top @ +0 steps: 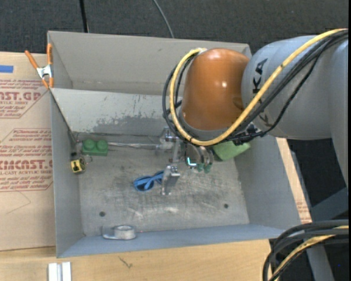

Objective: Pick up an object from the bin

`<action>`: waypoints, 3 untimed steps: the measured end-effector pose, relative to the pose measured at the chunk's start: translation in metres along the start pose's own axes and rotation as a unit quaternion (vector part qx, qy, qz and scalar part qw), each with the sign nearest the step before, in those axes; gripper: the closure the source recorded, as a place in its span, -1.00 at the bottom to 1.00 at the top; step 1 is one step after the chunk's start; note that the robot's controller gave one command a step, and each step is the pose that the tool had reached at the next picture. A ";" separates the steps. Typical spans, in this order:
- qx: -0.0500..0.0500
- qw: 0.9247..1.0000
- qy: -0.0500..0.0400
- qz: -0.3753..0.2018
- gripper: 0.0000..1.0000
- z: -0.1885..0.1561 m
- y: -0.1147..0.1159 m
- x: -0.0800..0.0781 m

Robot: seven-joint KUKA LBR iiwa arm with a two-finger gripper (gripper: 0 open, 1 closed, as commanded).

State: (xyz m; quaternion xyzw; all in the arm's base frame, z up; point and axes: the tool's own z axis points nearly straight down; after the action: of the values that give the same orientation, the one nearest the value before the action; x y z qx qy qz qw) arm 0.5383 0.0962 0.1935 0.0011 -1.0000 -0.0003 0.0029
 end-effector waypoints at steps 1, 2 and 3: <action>-0.001 0.999 -0.008 -0.039 -1.00 0.122 -0.007 -0.028; 0.000 0.995 -0.005 -0.099 -1.00 0.093 -0.003 -0.025; 0.000 0.996 -0.004 -0.089 -1.00 0.089 -0.021 -0.030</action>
Offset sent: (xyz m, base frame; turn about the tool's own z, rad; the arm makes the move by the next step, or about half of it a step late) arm 0.0238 -0.0083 -0.1235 -0.0782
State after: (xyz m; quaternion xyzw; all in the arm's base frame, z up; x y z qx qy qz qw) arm 0.5676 0.0750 0.1047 0.0897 -0.9960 -0.0003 -0.0012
